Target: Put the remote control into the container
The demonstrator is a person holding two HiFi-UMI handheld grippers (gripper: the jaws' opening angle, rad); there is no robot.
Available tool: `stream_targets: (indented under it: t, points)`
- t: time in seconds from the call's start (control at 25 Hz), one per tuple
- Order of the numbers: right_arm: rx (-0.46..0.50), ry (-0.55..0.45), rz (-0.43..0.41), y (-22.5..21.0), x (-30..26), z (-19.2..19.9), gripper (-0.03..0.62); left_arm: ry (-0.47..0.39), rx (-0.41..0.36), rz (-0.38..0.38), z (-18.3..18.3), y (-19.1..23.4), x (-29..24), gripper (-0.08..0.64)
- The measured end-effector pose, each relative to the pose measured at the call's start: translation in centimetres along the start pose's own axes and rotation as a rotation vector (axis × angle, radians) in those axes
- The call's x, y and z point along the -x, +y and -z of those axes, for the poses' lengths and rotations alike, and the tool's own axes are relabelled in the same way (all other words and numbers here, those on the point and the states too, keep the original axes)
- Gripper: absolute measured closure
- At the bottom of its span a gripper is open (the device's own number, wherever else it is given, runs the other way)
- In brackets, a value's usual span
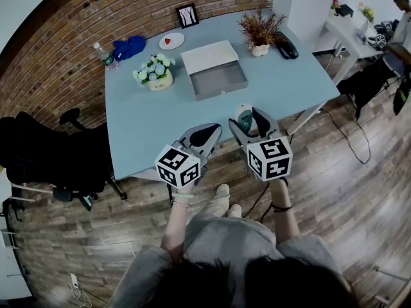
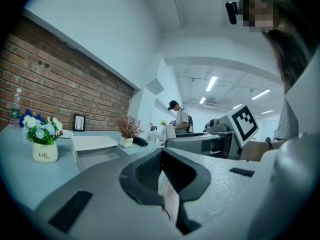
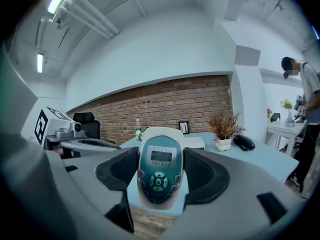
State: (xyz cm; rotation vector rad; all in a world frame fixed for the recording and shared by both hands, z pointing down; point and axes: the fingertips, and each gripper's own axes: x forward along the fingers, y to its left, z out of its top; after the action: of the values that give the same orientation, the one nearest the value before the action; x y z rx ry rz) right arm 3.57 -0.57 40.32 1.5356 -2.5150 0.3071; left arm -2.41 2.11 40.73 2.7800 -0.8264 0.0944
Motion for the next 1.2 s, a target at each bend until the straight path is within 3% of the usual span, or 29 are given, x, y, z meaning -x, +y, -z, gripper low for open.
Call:
stream_targets:
  t: [0.72,1.2]
  points:
    - [0.020,0.034,0.041,-3.4,-6.7,-0.3,0.313,0.025,0.017,0.036,-0.4,7.2,-4.2,0.557]
    - [0.004,0.053,0.060,-4.2,-8.9,0.2,0.313,0.031,0.047,0.042,0.3,9.8,-4.9,0.557]
